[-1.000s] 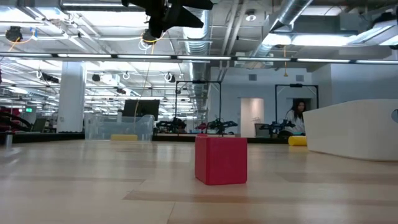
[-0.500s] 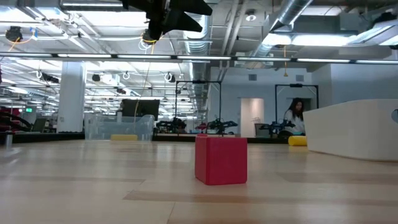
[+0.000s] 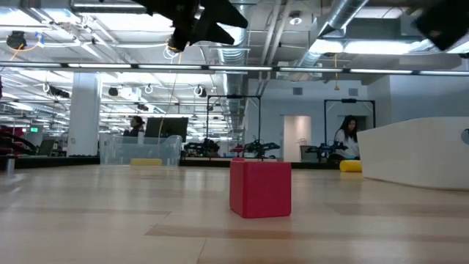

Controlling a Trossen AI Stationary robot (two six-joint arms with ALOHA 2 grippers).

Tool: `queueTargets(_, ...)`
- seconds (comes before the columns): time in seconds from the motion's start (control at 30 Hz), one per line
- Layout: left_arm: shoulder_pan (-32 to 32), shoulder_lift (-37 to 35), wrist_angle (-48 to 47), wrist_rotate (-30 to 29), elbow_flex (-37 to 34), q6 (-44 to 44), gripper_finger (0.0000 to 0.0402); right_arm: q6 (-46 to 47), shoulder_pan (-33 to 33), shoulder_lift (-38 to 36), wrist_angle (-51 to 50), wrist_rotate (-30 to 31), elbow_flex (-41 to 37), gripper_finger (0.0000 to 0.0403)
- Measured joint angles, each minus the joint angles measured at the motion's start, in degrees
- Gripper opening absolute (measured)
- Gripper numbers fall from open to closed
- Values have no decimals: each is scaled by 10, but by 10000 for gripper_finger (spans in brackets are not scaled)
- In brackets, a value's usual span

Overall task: Sort & place blocks by color
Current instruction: Put the bottom yellow block into the transparent bin

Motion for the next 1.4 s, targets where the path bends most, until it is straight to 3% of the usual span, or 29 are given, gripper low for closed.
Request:
queueTargets(0.2, 0, 0, -35, -27, 0, -21, 265, -103, -166, -16, -18, 56, 0, 281)
queueTargets(0.3, 0, 0, -50, -27, 0, -29, 265, -120, -276, -10, -16, 53, 0, 281)
queueTargets(0.43, 0, 0, -72, -17, 0, -37, 265, -133, -416, 7, -17, -45, 0, 282)
queueTargets(0.57, 0, 7, -100, 24, 0, -45, 265, -150, -492, 37, -13, -142, 0, 282)
queueTargets(0.73, -1, 76, -71, 98, 1, -3, 265, -177, -502, 65, 16, -193, 0, 282)
queueTargets(1.07, 14, 202, -29, 221, 0, 104, 265, -202, -452, 51, 63, -184, 0, 282)
queueTargets(1.4, 20, 296, -15, 269, 43, 177, 265, -209, -440, 49, 70, -180, 0, 282)
